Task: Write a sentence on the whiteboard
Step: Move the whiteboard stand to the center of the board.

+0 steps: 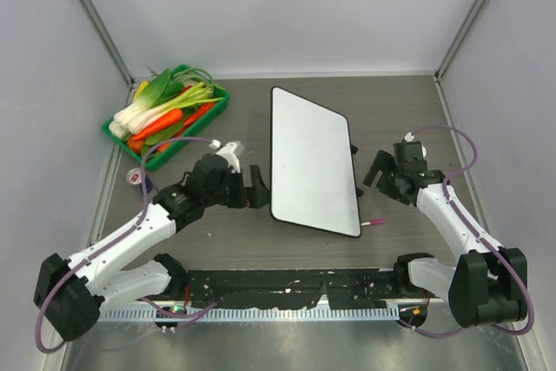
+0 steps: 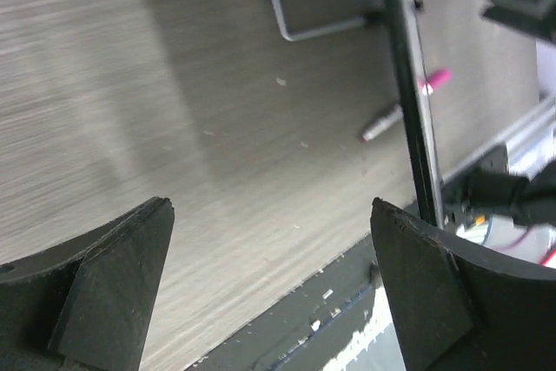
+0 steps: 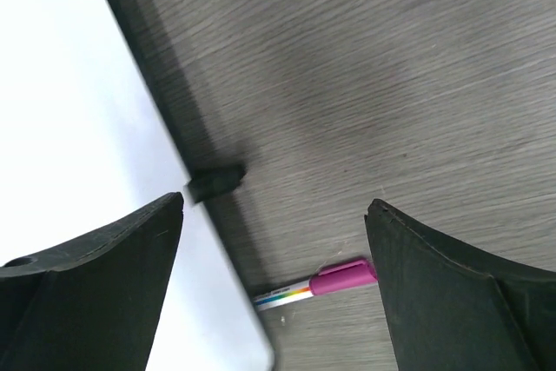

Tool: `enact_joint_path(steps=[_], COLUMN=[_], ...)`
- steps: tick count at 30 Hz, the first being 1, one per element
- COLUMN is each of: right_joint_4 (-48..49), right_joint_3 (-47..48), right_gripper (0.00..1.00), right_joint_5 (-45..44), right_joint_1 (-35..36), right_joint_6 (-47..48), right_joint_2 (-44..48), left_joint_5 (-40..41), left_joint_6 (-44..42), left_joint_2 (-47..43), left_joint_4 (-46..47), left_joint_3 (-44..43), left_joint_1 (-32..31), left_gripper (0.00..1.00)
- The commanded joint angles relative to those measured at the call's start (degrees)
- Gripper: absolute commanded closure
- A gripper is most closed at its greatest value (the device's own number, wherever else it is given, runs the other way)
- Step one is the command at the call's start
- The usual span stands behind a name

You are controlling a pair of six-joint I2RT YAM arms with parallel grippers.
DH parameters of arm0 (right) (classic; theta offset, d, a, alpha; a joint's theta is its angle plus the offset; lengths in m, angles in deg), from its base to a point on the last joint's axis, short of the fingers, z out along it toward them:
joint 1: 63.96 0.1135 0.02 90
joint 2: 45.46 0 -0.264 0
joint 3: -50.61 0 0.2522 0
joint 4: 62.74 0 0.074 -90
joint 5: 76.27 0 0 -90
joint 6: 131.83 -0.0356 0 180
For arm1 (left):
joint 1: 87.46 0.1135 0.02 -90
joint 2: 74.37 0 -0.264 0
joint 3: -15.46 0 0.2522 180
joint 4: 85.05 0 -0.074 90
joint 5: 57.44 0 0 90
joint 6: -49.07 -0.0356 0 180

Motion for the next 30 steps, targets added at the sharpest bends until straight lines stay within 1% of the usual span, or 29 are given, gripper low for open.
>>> enact_joint_path(steps=[1, 3, 6, 7, 9, 12, 13, 17, 19, 26, 28, 29, 30], right_joint_4=[-1.53, -1.01, -0.57, -0.3, -0.04, -0.22, -0.04, 2.41, 3.73, 8.66, 9.36, 10.06, 10.5], right_joint_3=[-0.9, -1.61, -2.13, -2.31, -3.19, -3.46, -3.37, -1.96, -0.65, 4.1, 5.16, 5.77, 5.77], right_gripper=[0.1, 0.11, 0.12, 0.11, 0.12, 0.13, 0.13, 0.12, 0.12, 0.16, 0.22, 0.27, 0.3], right_joint_5=[4.28, 5.07, 5.77, 5.69, 5.16, 2.71, 0.18, -4.06, -3.63, -1.69, -1.87, -1.87, -1.78], right_joint_1=[-0.07, 0.1, 0.81, 1.16, 1.6, 1.69, 1.69, 1.51, 1.51, 0.11, -1.21, -2.26, -3.57], right_joint_6=[-2.82, -3.26, -4.31, -4.41, -5.29, -6.43, -6.6, -7.22, -7.22, -6.17, -5.38, -4.59, -4.06], right_joint_2=[0.33, 0.51, 0.95, 1.04, 0.6, 0.6, 1.12, 1.83, 1.13, -3.44, -5.81, -6.34, -7.83], left_joint_5=[6.84, 8.7, 15.1, 18.95, 23.89, 27.24, 27.95, 28.04, 27.52, 26.11, 26.2, 26.11, 26.2], left_joint_6=[-0.33, 0.55, 0.91, 0.38, -0.94, -2.17, -2.26, -1.82, -1.65, -0.77, -0.85, -0.94, -1.03], left_joint_2=[4.62, 6.47, 6.13, 4.73, 1.75, -3.18, -5.11, -10.39, -11.36, -10.05, -9.44, -9.35, -9.08], left_joint_4=[4.14, 2.73, -1.22, -2.98, -6.84, -10.72, -11.68, -12.92, -12.92, -12.4, -12.57, -12.66, -12.84], left_joint_3=[-8.73, -9.44, -8.65, -8.48, -8.21, -8.21, -8.04, -6.9, -6.72, -6.45, -6.72, -6.89, -7.15], left_joint_1=[-13.28, -15.77, -15.77, -15.69, -15.51, -14.37, -14.11, -13.84, -13.84, -13.75, -13.75, -13.67, -13.75], left_gripper=[0.0, 0.0, 0.0, 0.0, 0.0, 0.0, 0.0, 0.0, 0.0, 0.0, 0.0, 0.0, 0.0])
